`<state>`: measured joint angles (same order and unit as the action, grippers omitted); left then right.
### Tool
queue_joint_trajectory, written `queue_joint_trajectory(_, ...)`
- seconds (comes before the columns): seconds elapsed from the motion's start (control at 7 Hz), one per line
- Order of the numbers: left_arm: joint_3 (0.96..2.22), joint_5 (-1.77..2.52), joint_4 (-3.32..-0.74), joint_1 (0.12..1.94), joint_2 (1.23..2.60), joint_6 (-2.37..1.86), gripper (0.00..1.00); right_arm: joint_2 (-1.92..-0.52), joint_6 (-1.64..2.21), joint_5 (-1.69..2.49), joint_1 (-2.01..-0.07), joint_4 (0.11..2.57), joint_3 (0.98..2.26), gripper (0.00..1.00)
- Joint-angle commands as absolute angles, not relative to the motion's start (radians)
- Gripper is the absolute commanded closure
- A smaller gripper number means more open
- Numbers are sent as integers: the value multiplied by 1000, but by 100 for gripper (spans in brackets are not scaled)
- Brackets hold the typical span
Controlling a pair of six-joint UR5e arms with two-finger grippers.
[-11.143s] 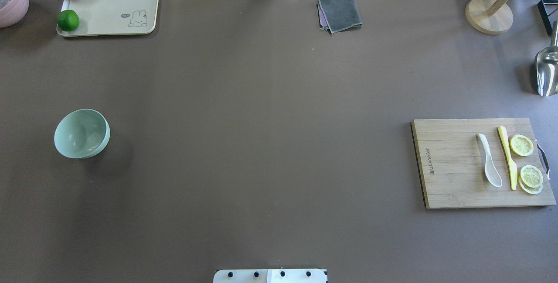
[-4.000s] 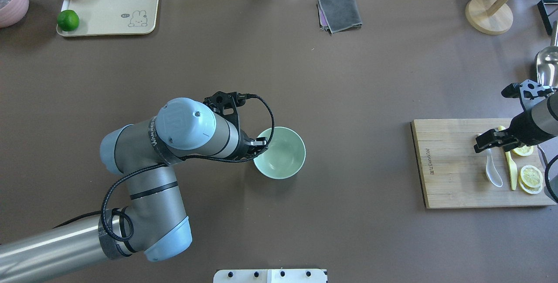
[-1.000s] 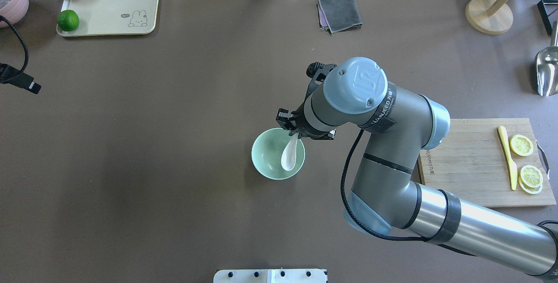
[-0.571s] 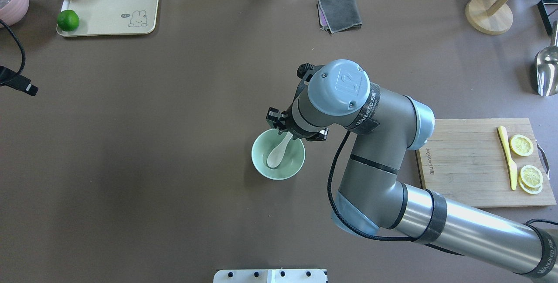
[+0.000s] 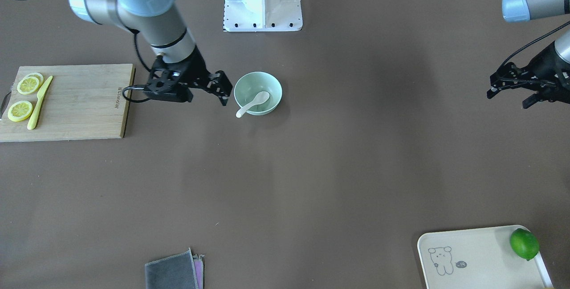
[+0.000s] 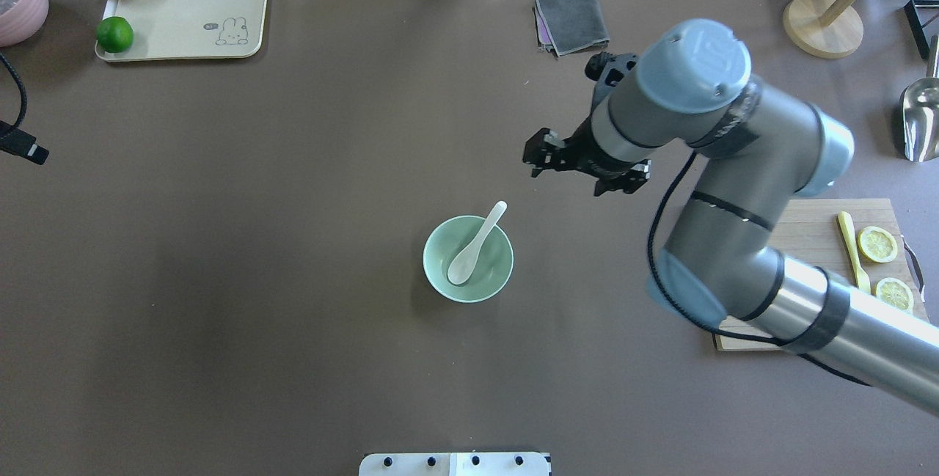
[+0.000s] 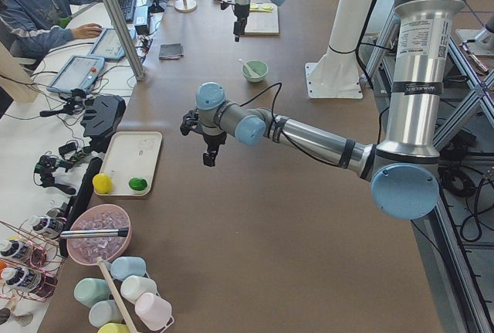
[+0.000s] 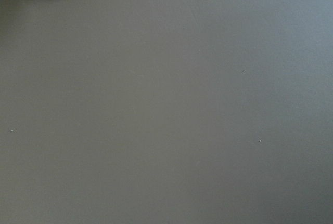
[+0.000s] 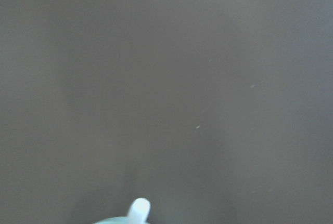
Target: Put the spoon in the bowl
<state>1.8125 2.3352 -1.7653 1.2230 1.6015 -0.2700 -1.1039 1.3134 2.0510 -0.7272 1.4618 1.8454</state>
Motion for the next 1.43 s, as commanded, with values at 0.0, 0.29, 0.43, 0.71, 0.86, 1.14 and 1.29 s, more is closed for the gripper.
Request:
queue_joint_trajectory(0.0, 1783, 2335, -1747, 1338, 1559, -113, 3, -1360, 884, 2239, -985, 1463, 1922, 0)
queue_joint_trajectory(0.29, 1692, 2335, -1747, 1443, 1549, 57, 3, -1494, 453, 2345, -1237, 1544, 1892, 0)
queue_joint_trajectory(0.43, 1660, 2336, -1749, 1500, 1546, 108, 3, -1520, 226, 2344, -1334, 1646, 1879, 0)
queue_joint_trajectory(0.71, 1705, 2333, -1750, 1546, 1470, 156, 2, -1528, -91, 2345, -1483, 1704, 1772, 0)
queue_joint_trajectory(0.86, 1719, 2324, -1753, 1546, 1438, 152, 2, -1540, -194, 2347, -1537, 1706, 1744, 0)
queue_joint_trajectory(1.14, 1712, 2333, -1746, 1546, 1434, 88, 2, -1554, -193, 2362, -1545, 1704, 1767, 0)
queue_joint_trajectory(1.29, 1754, 2336, -1705, 1545, 1440, -96, 2, -1555, -198, 2359, -1545, 1700, 1761, 0)
